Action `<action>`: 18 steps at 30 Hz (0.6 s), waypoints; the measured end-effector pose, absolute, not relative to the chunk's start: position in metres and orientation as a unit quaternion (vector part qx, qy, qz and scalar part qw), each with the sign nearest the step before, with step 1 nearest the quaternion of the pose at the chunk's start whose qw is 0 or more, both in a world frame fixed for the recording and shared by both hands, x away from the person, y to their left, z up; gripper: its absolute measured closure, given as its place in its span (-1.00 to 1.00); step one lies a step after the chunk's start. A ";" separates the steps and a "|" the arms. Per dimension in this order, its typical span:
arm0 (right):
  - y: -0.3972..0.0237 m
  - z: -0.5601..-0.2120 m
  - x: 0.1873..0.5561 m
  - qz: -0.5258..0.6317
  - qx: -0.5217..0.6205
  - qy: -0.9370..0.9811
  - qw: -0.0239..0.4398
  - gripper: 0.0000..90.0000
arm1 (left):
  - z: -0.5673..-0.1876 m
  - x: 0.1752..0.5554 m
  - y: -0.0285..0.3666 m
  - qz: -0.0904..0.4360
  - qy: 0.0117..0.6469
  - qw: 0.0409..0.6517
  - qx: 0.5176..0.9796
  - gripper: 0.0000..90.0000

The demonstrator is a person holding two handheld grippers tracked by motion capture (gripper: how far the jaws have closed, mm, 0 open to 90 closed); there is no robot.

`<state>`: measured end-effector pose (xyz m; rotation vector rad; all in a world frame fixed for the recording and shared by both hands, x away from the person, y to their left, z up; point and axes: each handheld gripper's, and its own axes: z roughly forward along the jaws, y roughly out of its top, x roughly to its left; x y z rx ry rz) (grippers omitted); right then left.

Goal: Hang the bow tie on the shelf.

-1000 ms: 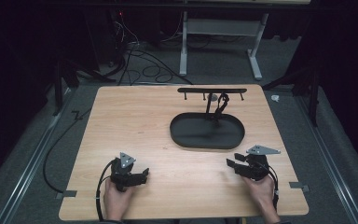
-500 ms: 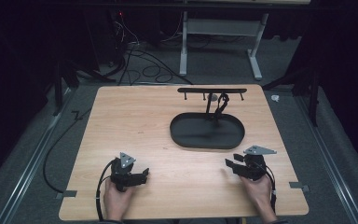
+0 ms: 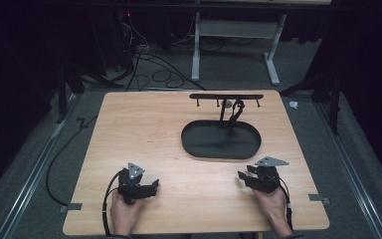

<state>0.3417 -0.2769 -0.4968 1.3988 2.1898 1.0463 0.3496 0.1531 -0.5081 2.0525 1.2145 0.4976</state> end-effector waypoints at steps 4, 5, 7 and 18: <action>-0.273 -0.499 0.342 0.360 0.491 0.773 0.178 0.17 | -0.508 0.350 0.153 0.191 0.468 0.346 0.791 -0.70; -0.273 -0.499 0.342 0.359 0.491 0.774 0.178 0.17 | -0.508 0.350 0.153 0.191 0.468 0.346 0.791 -0.70; -0.272 -0.500 0.342 0.357 0.490 0.775 0.179 0.17 | -0.508 0.350 0.153 0.191 0.468 0.346 0.790 -0.70; -0.265 -0.502 0.339 0.341 0.475 0.783 0.211 0.12 | -0.508 0.350 0.153 0.192 0.468 0.345 0.791 -0.70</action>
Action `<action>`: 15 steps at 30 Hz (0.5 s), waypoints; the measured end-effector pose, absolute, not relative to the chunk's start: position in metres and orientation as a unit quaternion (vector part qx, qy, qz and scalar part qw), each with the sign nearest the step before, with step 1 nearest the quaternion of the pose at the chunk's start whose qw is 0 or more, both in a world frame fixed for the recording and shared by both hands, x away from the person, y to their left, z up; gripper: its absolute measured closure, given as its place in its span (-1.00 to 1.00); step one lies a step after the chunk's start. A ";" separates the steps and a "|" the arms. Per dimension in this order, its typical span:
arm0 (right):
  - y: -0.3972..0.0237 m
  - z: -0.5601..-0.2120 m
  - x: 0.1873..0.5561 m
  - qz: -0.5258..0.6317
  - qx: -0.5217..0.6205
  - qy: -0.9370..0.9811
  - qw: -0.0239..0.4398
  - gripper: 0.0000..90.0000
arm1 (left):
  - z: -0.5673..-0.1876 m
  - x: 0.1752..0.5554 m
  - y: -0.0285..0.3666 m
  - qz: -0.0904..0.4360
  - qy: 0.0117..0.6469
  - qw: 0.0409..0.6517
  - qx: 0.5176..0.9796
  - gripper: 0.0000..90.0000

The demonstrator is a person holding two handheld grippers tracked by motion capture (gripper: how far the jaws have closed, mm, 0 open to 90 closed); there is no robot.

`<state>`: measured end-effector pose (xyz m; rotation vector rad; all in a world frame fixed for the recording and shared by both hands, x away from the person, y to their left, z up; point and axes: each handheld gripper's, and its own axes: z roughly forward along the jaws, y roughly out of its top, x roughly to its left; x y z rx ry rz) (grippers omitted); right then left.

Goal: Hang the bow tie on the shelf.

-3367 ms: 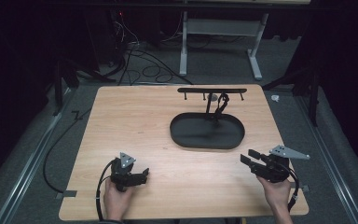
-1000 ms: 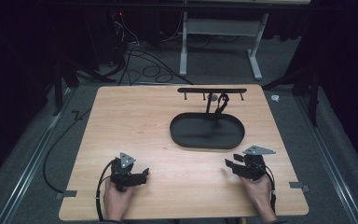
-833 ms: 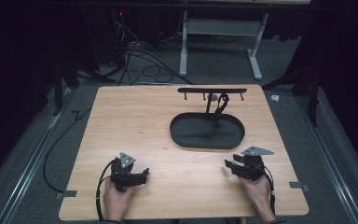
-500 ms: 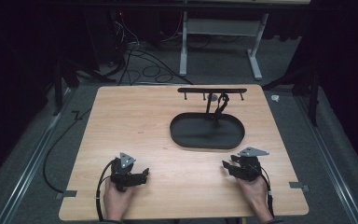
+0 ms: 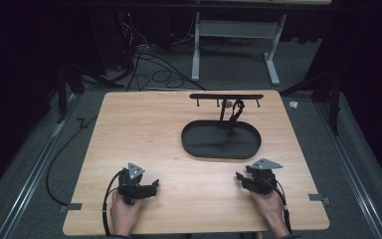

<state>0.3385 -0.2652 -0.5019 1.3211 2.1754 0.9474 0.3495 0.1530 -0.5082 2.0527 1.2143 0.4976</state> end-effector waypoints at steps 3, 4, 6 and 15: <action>-0.264 -0.502 0.338 0.338 0.474 0.785 0.213 0.06 | -0.508 0.350 0.153 0.192 0.468 0.345 0.791 -0.70; -0.264 -0.502 0.339 0.338 0.474 0.784 0.213 0.02 | -0.508 0.349 0.153 0.192 0.467 0.345 0.791 -0.70; -0.264 -0.502 0.339 0.337 0.474 0.785 0.212 -0.03 | -0.508 0.349 0.153 0.192 0.468 0.346 0.791 -0.70; -0.263 -0.502 0.338 0.336 0.477 0.784 0.212 -0.09 | -0.508 0.349 0.153 0.192 0.468 0.346 0.790 -0.70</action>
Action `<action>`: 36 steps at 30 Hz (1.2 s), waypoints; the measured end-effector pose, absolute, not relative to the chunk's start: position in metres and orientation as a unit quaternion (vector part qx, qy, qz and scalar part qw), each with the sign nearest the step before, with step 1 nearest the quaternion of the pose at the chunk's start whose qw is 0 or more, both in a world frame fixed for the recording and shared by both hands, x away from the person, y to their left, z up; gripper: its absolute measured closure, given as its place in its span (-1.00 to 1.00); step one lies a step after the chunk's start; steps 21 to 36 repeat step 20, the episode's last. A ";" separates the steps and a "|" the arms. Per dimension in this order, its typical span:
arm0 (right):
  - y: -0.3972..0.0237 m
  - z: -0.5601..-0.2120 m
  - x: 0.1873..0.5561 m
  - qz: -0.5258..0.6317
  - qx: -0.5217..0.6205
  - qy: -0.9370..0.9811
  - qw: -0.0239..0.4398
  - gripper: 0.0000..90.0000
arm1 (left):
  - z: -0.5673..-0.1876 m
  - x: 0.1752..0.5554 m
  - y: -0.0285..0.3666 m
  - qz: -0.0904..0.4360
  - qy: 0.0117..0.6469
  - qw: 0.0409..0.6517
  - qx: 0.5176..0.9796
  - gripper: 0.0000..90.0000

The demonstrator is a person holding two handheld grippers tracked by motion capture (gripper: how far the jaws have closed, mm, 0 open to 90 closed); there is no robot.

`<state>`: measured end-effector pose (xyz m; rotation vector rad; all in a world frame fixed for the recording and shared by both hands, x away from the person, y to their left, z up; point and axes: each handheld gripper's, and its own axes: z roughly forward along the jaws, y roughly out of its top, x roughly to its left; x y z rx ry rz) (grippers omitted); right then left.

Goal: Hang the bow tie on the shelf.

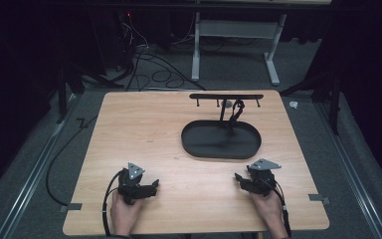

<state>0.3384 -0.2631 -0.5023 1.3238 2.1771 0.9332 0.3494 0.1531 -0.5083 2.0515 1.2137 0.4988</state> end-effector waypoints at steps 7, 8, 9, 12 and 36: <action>-0.263 -0.502 0.339 0.336 0.474 0.786 0.211 -0.11 | -0.508 0.349 0.153 0.192 0.468 0.346 0.790 -0.70; -0.263 -0.502 0.339 0.336 0.473 0.786 0.211 -0.11 | -0.508 0.349 0.153 0.192 0.468 0.346 0.790 -0.70; -0.263 -0.502 0.339 0.336 0.473 0.786 0.211 -0.11 | -0.508 0.349 0.153 0.192 0.468 0.346 0.790 -0.70; -0.263 -0.502 0.339 0.336 0.473 0.786 0.211 -0.11 | -0.508 0.349 0.153 0.192 0.468 0.346 0.790 -0.70; -0.263 -0.502 0.338 0.336 0.475 0.786 0.211 -0.11 | -0.508 0.349 0.153 0.193 0.468 0.347 0.789 -0.70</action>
